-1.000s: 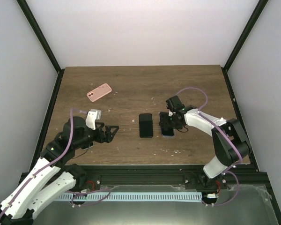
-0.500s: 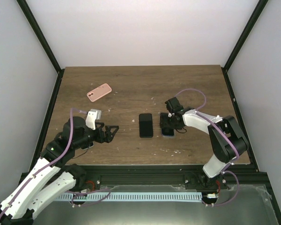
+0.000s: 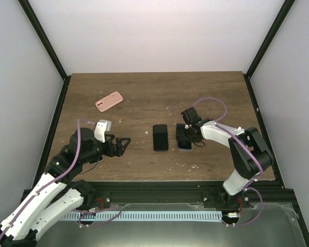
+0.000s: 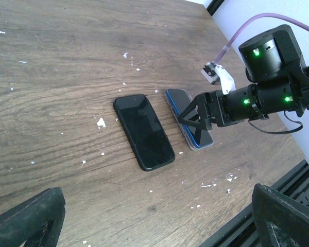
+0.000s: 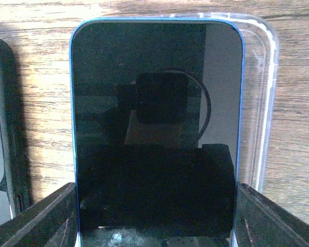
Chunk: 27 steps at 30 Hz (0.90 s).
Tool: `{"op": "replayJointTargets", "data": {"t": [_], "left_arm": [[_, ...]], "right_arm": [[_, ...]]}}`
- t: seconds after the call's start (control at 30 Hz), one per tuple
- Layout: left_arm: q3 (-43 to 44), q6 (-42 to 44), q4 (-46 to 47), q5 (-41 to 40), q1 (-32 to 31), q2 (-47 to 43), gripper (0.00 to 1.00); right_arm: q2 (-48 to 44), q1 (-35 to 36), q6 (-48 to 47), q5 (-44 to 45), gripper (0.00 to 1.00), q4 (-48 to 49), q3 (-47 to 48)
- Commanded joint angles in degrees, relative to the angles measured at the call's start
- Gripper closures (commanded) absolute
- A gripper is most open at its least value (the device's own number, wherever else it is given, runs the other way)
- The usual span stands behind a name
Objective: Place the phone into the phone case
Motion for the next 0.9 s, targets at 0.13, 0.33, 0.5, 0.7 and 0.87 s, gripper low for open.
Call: {"op": "replayJointTargets", "data": {"t": [0.13,0.33,0.5,0.7,0.87], "left_arm": [[-0.38,-0.08,0.35,-0.73,0.26,0.81,0.0],[-0.37,-0.3,0.28,-1.46,0.26,0.94,0.0],[-0.37,-0.43,0.13,-1.86,0.21,1.59,0.0],[-0.3,-1.61,0.49,-3.75,0.24,2.43,0.03],[0.19,-0.96,0.56,-1.17,0.22,5.05,0.09]], "right_arm": [[-2.55,0.27,0.66,1.68,0.17,0.44,-1.43],[-5.89,0.27,0.4,1.46,0.07,-1.35,-1.24],[-7.73,0.18,-0.46,3.06,0.0,-1.46,-1.22],[-4.87,-3.21,-3.88,1.99,0.01,2.01,-2.47],[-1.73,-5.52,-6.73,-2.81,0.05,5.72,-2.09]]}}
